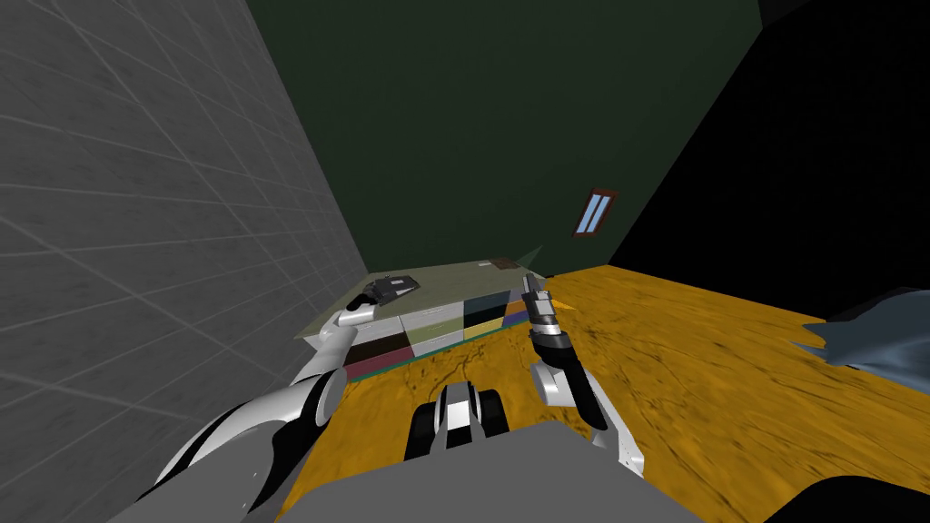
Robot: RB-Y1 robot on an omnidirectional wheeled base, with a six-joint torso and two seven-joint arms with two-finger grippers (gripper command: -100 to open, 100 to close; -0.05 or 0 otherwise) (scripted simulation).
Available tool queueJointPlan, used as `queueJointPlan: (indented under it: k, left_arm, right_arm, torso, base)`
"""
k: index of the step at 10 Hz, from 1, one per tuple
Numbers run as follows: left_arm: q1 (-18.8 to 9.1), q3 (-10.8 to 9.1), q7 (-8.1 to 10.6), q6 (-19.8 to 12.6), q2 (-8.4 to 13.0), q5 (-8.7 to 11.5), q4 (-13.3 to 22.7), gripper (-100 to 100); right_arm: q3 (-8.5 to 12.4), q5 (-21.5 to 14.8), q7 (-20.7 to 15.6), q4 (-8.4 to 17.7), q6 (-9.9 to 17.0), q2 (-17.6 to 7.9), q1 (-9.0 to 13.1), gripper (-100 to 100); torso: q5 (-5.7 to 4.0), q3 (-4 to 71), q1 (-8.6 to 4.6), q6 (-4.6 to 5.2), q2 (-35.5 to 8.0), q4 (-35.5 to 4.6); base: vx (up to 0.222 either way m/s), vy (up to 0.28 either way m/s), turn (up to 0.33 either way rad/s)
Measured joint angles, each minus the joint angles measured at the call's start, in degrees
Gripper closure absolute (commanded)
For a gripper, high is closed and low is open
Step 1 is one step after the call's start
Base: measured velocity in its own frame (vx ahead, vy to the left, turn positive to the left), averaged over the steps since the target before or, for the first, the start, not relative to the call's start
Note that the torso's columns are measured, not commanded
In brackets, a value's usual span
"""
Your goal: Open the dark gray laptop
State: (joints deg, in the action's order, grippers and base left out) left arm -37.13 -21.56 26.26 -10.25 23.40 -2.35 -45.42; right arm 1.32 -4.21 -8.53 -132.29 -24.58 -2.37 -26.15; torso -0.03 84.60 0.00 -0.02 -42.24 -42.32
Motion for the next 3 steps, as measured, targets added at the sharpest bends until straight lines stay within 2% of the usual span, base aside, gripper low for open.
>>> queueJointPlan:
  k: [3]
  left_arm:
    - [0.16, 0.02, -0.01, -0.12, -0.09, 0.00, 0.15, 0]
  right_arm:
    - [0.00, 0.00, 0.00, 0.00, 0.00, 0.00, 0.00, 0]
  torso:
    - [-0.04, -0.11, -0.07, 0.01, -0.17, -0.08]
  base:
    - [0.000, 0.000, 0.000]
